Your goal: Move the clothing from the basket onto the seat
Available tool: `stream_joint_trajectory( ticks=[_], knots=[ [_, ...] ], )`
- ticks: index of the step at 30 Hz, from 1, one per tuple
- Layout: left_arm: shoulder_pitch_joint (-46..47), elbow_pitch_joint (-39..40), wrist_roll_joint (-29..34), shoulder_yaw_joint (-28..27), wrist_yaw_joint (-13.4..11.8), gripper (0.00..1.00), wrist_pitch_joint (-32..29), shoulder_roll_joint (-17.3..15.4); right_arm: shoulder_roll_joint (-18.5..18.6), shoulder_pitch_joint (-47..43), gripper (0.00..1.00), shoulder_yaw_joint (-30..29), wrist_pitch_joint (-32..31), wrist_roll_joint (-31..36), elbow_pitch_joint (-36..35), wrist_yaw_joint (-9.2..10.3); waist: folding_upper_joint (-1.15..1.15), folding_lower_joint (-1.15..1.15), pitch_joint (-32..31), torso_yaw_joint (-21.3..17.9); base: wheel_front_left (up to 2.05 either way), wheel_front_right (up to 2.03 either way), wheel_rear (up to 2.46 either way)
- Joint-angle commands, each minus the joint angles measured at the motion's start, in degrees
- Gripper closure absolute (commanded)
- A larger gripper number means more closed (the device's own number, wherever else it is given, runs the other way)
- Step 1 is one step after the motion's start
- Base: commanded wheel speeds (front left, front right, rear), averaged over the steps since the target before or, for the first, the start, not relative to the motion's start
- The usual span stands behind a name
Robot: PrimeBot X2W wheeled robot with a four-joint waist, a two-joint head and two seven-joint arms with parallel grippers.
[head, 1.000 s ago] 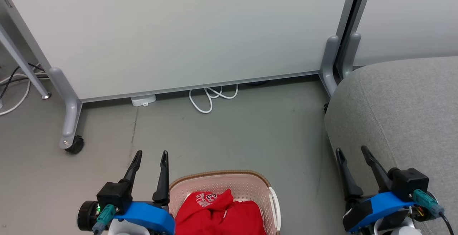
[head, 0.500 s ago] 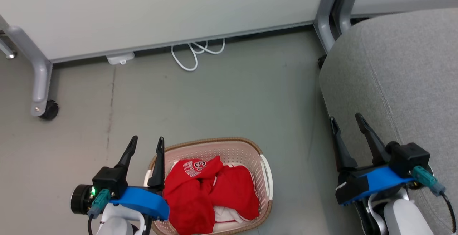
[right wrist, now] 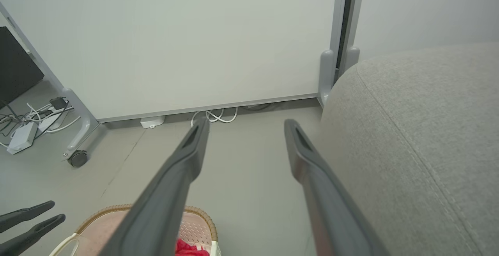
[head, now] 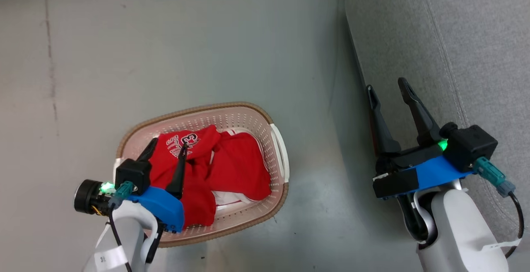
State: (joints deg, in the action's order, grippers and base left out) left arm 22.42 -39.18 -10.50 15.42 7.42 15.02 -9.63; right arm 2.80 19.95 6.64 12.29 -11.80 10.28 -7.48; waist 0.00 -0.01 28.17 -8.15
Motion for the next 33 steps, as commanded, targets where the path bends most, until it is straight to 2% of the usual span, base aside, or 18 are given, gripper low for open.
stream_joint_trajectory(
  ticks=[1, 6, 15, 24, 30, 33],
  knots=[
    [2.30, -1.34, 0.25, 1.02, 0.05, 0.00, -0.18, -1.08, 0.16, 1.81, 0.00, 0.54, 0.57, -0.47, -0.22, -0.03, 0.00, 0.01, 5.42, -3.52, 0.00, 0.00, 0.00],
    [7.55, -7.98, 0.32, 4.79, 0.06, 0.00, -2.03, -3.46, 0.15, 3.95, 0.00, 2.55, 1.56, -1.54, -0.08, -0.03, 0.00, 0.01, 10.28, -5.70, 0.00, 0.00, 0.00],
    [15.60, -17.73, 2.61, 6.88, -0.76, 0.00, -7.28, -6.69, 0.14, 6.43, 0.00, 6.01, 2.66, -4.06, -0.20, -0.03, 0.00, 0.01, 16.66, -9.06, 0.00, 0.00, 0.00],
    [21.35, -22.52, 5.94, 9.54, -4.14, 0.00, -11.12, -9.21, 0.15, 8.12, 0.00, 8.59, 2.96, -6.76, -1.04, -0.03, 0.00, 0.01, 21.32, -11.49, 0.00, 0.00, 0.00],
    [23.74, -24.93, 9.51, 12.54, -7.91, 0.00, -14.05, -10.59, 0.15, 8.14, 0.00, 9.38, 2.96, -7.56, -1.82, -0.03, 0.00, 0.01, 22.57, -12.29, 0.00, 0.00, 0.00],
    [24.31, -25.60, 9.79, 12.74, -8.76, 0.00, -14.94, -10.86, 0.14, 8.10, 0.00, 9.62, 2.96, -7.86, -1.96, -0.03, 0.00, 0.01, 22.86, -12.45, 0.00, 0.00, 0.00]
  ],
)
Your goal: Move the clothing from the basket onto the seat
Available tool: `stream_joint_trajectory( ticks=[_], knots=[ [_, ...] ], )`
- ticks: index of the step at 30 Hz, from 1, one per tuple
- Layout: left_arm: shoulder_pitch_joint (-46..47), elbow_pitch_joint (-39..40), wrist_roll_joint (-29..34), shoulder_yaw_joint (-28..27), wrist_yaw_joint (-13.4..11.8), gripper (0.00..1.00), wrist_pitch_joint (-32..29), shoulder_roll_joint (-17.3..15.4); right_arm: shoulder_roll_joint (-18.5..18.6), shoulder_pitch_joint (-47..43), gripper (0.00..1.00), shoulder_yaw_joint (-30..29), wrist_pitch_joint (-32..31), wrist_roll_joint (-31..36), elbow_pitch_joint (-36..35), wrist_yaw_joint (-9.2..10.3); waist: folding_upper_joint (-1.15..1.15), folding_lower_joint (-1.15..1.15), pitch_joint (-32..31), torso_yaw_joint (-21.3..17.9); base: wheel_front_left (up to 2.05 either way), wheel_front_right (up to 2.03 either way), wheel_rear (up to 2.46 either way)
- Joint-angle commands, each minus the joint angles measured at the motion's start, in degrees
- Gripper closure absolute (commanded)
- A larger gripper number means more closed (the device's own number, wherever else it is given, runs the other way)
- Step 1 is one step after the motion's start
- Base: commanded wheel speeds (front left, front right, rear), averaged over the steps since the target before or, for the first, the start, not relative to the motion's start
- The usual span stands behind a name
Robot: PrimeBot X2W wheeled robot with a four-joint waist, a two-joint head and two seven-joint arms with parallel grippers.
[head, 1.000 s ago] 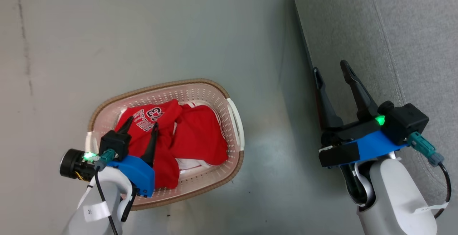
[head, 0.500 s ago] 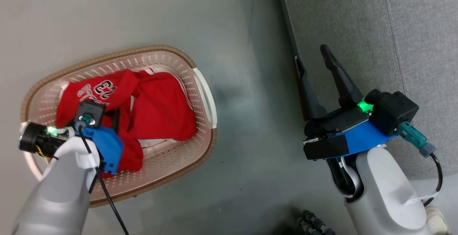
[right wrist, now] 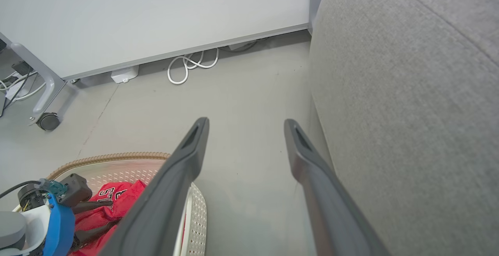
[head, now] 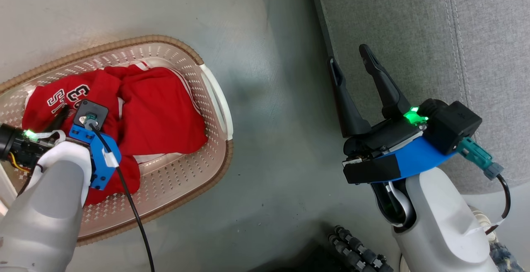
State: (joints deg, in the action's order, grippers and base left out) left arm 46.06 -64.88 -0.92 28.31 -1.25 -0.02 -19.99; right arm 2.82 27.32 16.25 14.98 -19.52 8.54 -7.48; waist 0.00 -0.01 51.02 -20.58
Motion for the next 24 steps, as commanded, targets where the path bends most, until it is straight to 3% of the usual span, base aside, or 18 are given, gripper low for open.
stream_joint_trajectory(
  ticks=[1, 7, 8, 10, 24],
  knots=[
    [0.92, -0.31, 0.32, 0.02, -0.32, 0.00, -0.35, -0.57, 0.12, 0.72, 0.00, 0.11, 0.27, -0.21, -0.27, -0.03, 0.00, 0.01, 0.12, -0.12, 0.00, 0.00, 0.00],
    [2.20, -1.90, 0.52, 1.05, -0.83, 0.00, -2.58, -0.87, 0.12, 0.68, 0.00, 0.64, 0.28, -0.76, -0.38, -0.03, 0.00, 0.01, 0.41, -0.48, 0.00, 0.00, 0.00],
    [2.40, -2.18, 0.36, 1.10, -0.72, 0.51, -2.99, -0.81, 0.12, 0.69, 0.00, 0.66, 0.28, -0.79, -0.32, -0.03, 0.00, 0.01, 0.43, -0.50, 0.00, 0.00, 0.00],
    [2.80, -2.45, 0.10, 1.19, -0.62, 1.00, -3.48, -0.68, 0.12, 0.75, 0.00, 0.77, 0.28, -0.80, -0.18, -0.03, 0.00, 0.01, 0.43, -0.52, 0.00, 0.00, 0.00],
    [4.09, -4.29, -2.05, 1.55, 1.71, 1.00, -5.25, -0.43, 0.12, 1.37, 0.00, 1.20, 0.28, -1.24, 0.57, -0.03, 0.00, 0.01, -0.39, -0.58, 0.00, 0.00, 0.00]
  ],
)
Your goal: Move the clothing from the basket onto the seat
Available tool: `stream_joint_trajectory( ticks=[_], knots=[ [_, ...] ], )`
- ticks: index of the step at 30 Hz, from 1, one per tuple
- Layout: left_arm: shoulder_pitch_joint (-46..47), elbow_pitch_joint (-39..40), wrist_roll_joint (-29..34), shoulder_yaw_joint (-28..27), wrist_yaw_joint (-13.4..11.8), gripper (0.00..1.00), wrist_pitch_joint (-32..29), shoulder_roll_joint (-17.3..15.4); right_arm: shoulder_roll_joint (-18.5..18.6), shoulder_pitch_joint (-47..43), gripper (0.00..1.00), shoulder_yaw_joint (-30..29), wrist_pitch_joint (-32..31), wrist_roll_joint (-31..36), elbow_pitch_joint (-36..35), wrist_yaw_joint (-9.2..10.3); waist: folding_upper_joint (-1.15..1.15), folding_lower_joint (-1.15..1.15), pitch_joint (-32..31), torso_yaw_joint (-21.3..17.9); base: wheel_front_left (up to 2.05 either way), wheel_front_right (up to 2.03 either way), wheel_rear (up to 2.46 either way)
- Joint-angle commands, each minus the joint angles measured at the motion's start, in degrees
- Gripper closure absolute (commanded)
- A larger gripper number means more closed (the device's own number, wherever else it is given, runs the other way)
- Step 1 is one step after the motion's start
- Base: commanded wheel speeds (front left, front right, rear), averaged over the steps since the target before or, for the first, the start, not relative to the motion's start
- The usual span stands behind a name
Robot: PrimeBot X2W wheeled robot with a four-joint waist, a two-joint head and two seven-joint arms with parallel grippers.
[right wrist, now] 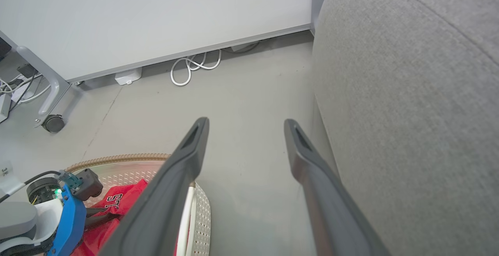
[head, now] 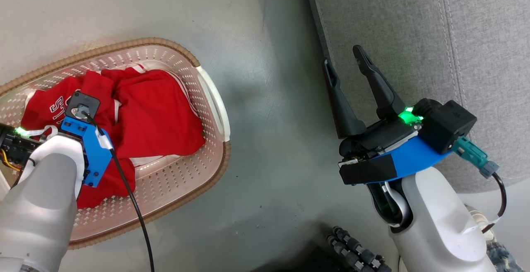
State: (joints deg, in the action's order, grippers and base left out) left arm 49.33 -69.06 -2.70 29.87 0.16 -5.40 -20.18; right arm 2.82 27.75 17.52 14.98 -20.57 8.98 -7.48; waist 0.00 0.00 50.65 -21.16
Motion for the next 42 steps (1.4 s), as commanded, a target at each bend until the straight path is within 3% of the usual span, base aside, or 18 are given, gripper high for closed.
stream_joint_trajectory(
  ticks=[1, 12, 19, 26, 35, 42],
  knots=[
    [0.89, -0.16, -0.22, 0.13, 0.25, 1.00, 0.41, -0.21, 0.12, 0.91, 0.00, -0.12, 0.28, -0.14, 0.19, -0.03, 0.00, 0.00, -0.14, 0.03, 0.00, 0.00, 0.00],
    [-0.44, -0.94, -2.56, 0.03, 1.03, 1.00, 4.70, 3.45, 0.15, 0.18, 0.00, -1.65, 0.28, 2.63, 2.05, -0.03, 0.00, 0.00, -5.74, 3.27, 0.00, 0.00, 0.00],
    [-4.10, -1.66, -5.79, -0.97, 2.29, 1.00, 11.63, 8.56, 0.17, -2.62, 0.00, -4.83, 0.23, 6.42, 5.33, -0.03, 0.00, 0.00, -14.43, 7.72, 0.00, 0.00, 0.00],
    [-8.50, -2.03, -7.98, -0.63, 5.07, 1.00, 18.84, 12.43, 0.17, -6.60, 0.00, -7.34, -1.25, 9.81, 7.96, -0.03, 0.00, 0.00, -24.39, 11.55, 0.00, 0.00, 0.00],
    [-12.72, 0.28, -9.47, 1.23, 6.47, 1.00, 20.51, 16.32, 0.18, -14.58, 0.00, -10.83, -5.35, 14.09, 7.16, -0.03, 0.00, 0.00, -35.95, 17.03, 0.00, 0.00, 0.00],
    [-15.28, 7.04, -11.20, 4.04, 7.24, 1.00, 20.65, 17.26, 0.16, -20.09, 0.00, -12.38, -8.14, 14.05, 5.06, -0.03, 0.00, 0.00, -42.55, 20.20, 0.00, 0.00, 0.00]
  ],
)
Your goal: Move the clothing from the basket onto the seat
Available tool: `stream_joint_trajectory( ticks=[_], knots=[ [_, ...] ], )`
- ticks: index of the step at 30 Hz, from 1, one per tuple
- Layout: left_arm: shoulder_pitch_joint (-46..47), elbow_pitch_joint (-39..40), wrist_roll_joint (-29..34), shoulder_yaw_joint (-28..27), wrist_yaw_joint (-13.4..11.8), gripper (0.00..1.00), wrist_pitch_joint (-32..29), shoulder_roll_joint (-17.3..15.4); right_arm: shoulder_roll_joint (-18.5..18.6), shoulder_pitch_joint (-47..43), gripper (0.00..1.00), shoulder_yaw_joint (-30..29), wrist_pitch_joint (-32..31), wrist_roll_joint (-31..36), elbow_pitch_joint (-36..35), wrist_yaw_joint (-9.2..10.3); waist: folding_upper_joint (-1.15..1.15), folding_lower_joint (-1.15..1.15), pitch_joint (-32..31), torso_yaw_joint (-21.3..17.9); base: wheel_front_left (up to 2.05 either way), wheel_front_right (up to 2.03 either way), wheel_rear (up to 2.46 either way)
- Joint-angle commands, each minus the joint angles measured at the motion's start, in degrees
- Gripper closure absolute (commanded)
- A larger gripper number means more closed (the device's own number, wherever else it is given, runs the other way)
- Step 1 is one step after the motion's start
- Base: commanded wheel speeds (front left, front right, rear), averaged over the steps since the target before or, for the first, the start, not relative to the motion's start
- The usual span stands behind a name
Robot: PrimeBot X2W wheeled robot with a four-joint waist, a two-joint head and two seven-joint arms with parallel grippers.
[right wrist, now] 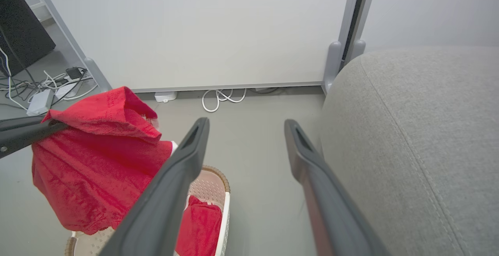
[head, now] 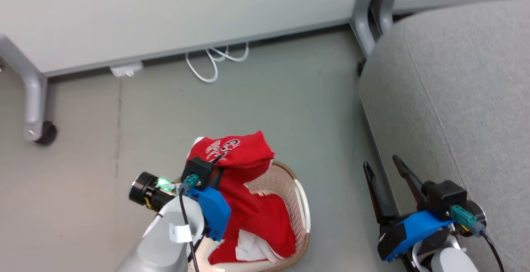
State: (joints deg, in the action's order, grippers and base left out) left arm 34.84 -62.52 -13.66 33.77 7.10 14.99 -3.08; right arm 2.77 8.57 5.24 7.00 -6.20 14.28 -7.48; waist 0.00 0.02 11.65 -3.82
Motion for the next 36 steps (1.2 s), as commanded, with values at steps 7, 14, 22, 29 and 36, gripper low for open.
stream_joint_trajectory(
  ticks=[7, 14, 22, 29, 36],
  knots=[
    [-2.42, 10.06, -3.83, 4.60, 0.36, 1.00, 0.26, 0.21, 0.21, -4.27, 0.00, 0.07, -2.32, -0.47, -2.05, -0.03, 0.00, -0.02, -7.71, 4.38, 0.00, 0.00, 0.00],
    [-0.25, 15.07, -8.08, 9.97, 0.38, 1.00, 0.28, 0.23, 0.21, -6.51, 0.00, 0.63, -3.60, -0.60, -2.68, -0.03, 0.00, -0.02, -10.54, 4.72, 0.00, 0.00, 0.00],
    [3.99, 19.13, -13.79, 15.56, 0.39, 1.00, 0.27, 0.19, 0.21, -8.04, 0.00, 1.58, -4.82, -1.06, -3.64, -0.03, 0.00, -0.02, -12.40, 4.49, 0.00, 0.00, 0.00],
    [7.54, 21.77, -18.69, 19.89, -0.21, 1.00, 0.12, 0.17, 0.21, -8.74, 0.00, 2.02, -5.36, -1.25, -4.17, -0.03, 0.00, -0.02, -13.46, 4.66, 0.00, 0.00, 0.00],
    [10.80, 23.00, -23.85, 24.34, -2.13, 1.00, 0.02, 0.18, 0.21, -8.60, 0.00, 2.81, -5.62, -1.59, -4.78, -0.03, 0.00, -0.02, -13.67, 4.27, 0.00, 0.00, 0.00]
  ],
)
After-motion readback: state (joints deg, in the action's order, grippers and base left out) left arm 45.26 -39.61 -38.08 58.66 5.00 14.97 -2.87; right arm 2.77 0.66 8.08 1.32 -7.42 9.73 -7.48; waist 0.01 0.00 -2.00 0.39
